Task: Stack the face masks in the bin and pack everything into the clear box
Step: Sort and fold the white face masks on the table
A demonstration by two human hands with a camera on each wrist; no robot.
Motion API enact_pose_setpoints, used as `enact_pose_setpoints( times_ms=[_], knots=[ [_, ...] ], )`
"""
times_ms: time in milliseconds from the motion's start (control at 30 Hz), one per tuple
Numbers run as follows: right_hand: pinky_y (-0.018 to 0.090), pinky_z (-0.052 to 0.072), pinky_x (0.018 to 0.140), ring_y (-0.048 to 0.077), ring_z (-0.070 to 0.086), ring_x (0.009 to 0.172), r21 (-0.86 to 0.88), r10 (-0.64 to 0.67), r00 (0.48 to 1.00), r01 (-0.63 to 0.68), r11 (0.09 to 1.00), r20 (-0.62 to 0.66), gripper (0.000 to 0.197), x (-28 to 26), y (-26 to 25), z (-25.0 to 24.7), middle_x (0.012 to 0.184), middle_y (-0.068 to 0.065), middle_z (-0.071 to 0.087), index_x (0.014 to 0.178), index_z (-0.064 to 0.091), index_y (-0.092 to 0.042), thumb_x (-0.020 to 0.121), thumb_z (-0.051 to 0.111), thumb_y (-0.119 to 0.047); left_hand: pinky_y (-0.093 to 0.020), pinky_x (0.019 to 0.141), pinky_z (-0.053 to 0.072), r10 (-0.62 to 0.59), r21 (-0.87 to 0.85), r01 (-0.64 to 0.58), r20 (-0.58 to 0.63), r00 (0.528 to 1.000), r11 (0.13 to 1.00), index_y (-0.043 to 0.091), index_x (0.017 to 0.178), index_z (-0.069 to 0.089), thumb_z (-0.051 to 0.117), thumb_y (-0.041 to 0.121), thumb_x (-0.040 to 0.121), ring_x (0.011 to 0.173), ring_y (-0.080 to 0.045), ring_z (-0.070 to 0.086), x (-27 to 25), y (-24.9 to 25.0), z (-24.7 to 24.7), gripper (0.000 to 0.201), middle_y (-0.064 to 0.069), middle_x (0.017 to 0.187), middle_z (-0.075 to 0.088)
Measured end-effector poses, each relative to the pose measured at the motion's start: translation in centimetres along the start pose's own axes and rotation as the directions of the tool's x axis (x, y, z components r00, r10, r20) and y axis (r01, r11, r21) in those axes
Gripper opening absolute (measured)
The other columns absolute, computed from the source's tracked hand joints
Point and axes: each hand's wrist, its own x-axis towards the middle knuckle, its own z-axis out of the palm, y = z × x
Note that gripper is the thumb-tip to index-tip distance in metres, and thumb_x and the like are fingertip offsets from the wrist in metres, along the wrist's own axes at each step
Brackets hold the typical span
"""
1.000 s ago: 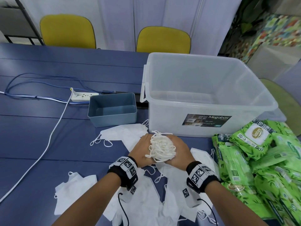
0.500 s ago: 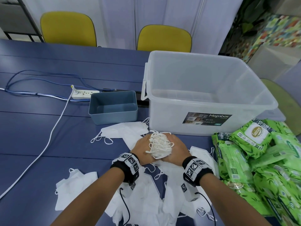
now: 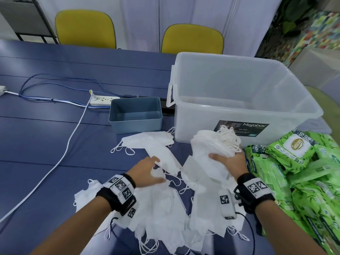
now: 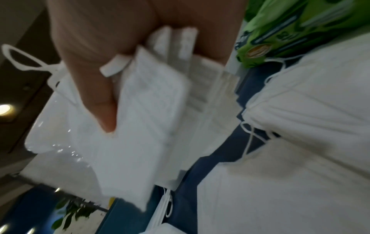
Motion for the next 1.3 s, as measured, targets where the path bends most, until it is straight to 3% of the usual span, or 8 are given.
enact_pose_setpoints(
  times_ms=[200, 400, 500, 633, 767, 933, 1100, 1300],
  knots=[
    [0.039, 0.054, 0.090, 0.021, 0.066, 0.103, 0.160, 0.167, 0.986, -0.168, 0.973, 0.017, 0.107, -2.0, 2.8, -0.6, 0.115, 0.003, 0.069, 0.121, 0.062, -0.012, 0.026, 0.095, -0.049, -0.049, 0.106, 0.034, -0.137, 0.317, 0.080, 0.162, 0.977, 0.945, 0.032, 0.149, -0.001, 0.071, 0.074, 0.052, 0.134, -0.028, 0.023, -4.7, -0.8, 3.8, 0.128, -0.005, 0.147, 0.018],
    [0.021, 0.045, 0.063, 0.018, 0.062, 0.086, 0.234, 0.182, 0.978, -0.154, 0.960, -0.102, 0.059, -4.0, 2.8, -1.0, 0.097, 0.003, 0.067, 0.111, 0.064, -0.006, 0.060, 0.090, -0.018, -0.037, 0.098, 0.044, -0.148, 0.053, 0.145, 0.071, 0.986, 0.988, 0.032, 0.147, 0.008, 0.080, 0.045, 0.064, 0.118, -0.028, 0.047, -3.7, -1.1, 4.8, 0.110, -0.007, 0.135, 0.031],
    [0.031, 0.051, 0.074, 0.018, 0.060, 0.073, 0.235, 0.239, 0.950, -0.189, 0.953, -0.203, 0.065, -4.0, 3.7, -1.4, 0.077, 0.001, 0.066, 0.082, 0.067, -0.010, 0.034, 0.094, -0.043, -0.032, 0.092, 0.043, -0.145, -0.036, 0.145, 0.011, 0.989, 0.989, 0.030, 0.143, 0.017, 0.077, 0.034, 0.069, 0.115, -0.028, 0.050, -2.6, -1.3, 4.0, 0.095, -0.008, 0.128, 0.046],
    [0.041, 0.051, 0.096, 0.019, 0.067, 0.098, 0.352, 0.238, 0.938, -0.140, 0.925, -0.252, 0.054, -4.8, 3.5, -2.3, 0.101, -0.001, 0.071, 0.106, 0.067, -0.011, 0.057, 0.089, -0.010, -0.039, 0.090, 0.047, -0.242, -0.112, 0.232, -0.082, 0.967, 0.966, 0.026, 0.140, 0.020, 0.069, 0.027, 0.073, 0.110, -0.032, 0.054, -0.6, -1.7, 2.9, 0.083, -0.010, 0.123, 0.053],
    [0.045, 0.051, 0.096, 0.022, 0.068, 0.099, 0.420, 0.297, 0.912, -0.161, 0.893, -0.283, 0.068, -5.4, 4.1, -3.3, 0.107, 0.005, 0.071, 0.115, 0.065, -0.005, 0.054, 0.091, -0.016, -0.045, 0.102, 0.036, -0.338, 0.078, 0.362, -0.222, 0.915, 0.929, 0.026, 0.147, 0.007, 0.072, 0.043, 0.071, 0.125, -0.032, 0.040, 1.2, -0.4, 2.2, 0.102, -0.010, 0.138, 0.032],
    [0.045, 0.053, 0.092, 0.024, 0.069, 0.096, 0.486, 0.356, 0.896, -0.195, 0.852, -0.265, 0.084, -6.1, 4.1, -4.7, 0.103, 0.007, 0.073, 0.113, 0.065, -0.003, 0.039, 0.094, -0.029, -0.044, 0.105, 0.021, -0.090, 0.243, 0.234, -0.487, 0.869, 0.941, 0.025, 0.146, 0.022, 0.063, 0.061, 0.071, 0.130, -0.028, 0.026, 2.6, 4.1, 2.6, 0.093, -0.005, 0.140, 0.028],
    [0.050, 0.052, 0.092, 0.028, 0.068, 0.097, 0.529, 0.376, 0.893, -0.202, 0.825, -0.246, 0.078, -6.8, 4.0, -5.4, 0.102, 0.006, 0.074, 0.109, 0.067, -0.005, 0.041, 0.095, -0.029, -0.038, 0.107, 0.025, 0.087, 0.331, -0.035, -0.142, 0.986, 0.943, 0.021, 0.140, 0.034, 0.058, 0.043, 0.086, 0.133, -0.024, 0.027, 5.5, 7.8, 6.0, 0.063, -0.004, 0.143, 0.030],
    [0.032, 0.059, 0.067, 0.019, 0.072, 0.079, 0.481, 0.319, 0.923, -0.184, 0.857, -0.217, 0.040, -7.0, 3.0, -6.9, 0.095, 0.008, 0.075, 0.100, 0.069, -0.003, 0.062, 0.083, -0.004, -0.053, 0.115, 0.003, 0.162, 0.457, -0.274, 0.270, 0.949, 0.846, 0.021, 0.152, 0.005, 0.053, 0.010, 0.088, 0.147, -0.019, 0.000, 9.0, 10.7, 7.2, 0.081, 0.002, 0.160, 0.001]
  ],
)
